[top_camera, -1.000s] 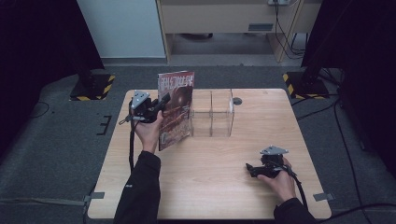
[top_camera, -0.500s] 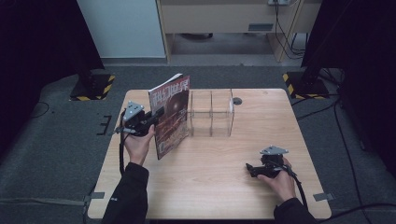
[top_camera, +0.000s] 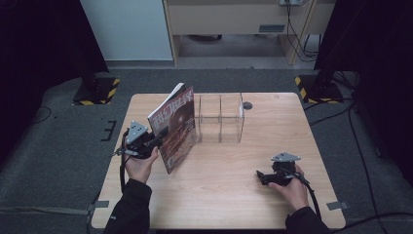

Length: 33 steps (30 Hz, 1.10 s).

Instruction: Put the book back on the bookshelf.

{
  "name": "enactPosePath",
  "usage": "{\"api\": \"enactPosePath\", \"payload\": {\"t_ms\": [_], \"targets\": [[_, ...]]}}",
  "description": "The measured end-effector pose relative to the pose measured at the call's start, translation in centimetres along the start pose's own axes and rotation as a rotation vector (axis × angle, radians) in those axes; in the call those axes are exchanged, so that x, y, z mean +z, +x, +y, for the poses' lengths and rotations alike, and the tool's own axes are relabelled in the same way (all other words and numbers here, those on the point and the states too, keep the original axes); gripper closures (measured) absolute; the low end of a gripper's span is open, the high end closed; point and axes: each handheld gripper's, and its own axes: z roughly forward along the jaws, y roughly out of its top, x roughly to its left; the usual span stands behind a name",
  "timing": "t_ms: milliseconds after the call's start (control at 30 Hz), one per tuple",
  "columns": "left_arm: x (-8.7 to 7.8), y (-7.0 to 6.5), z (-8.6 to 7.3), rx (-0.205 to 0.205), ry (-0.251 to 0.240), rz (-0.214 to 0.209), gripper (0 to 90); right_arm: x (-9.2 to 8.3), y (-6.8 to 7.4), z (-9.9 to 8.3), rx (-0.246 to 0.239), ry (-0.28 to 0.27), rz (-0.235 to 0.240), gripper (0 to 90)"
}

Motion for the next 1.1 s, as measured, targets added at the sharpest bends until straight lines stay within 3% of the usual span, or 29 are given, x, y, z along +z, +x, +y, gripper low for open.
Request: {"api": "enactPosePath", "payload": {"t_ms": [267,400,600,733,900,1100], "targets": [[-0.3,-0.1,-0.8,-0.019,0.007,-0.027,81.7,0.0,0.0,0.0,-0.003,0.001,0.002,5.2],[-0.2,-0.2,-0.6,-0.026,-0.023,-0.034,77.7,0.0,0.0,0.0,-0.003,0.001,0.002,5.1],[0.4,-0.3,0.3,-0.032,-0.023,-0.056,74.7,0.0,0.0,0.0,-0.003,0.003,0.003,5.1],[1.0,-0.2,1.1,-0.034,-0.02,-0.046,73.9,0.0,0.0,0.0,-0.003,0.003,0.003,5.1],[1.3,0.2,1.6,-0.04,0.001,-0.011,82.5,0.0,0.0,0.0,-0.003,0.003,0.002,5.1],[1.3,0.4,1.8,-0.059,-0.023,0.003,83.2,0.0,0.0,0.0,-0.003,0.003,0.002,5.1]]}}
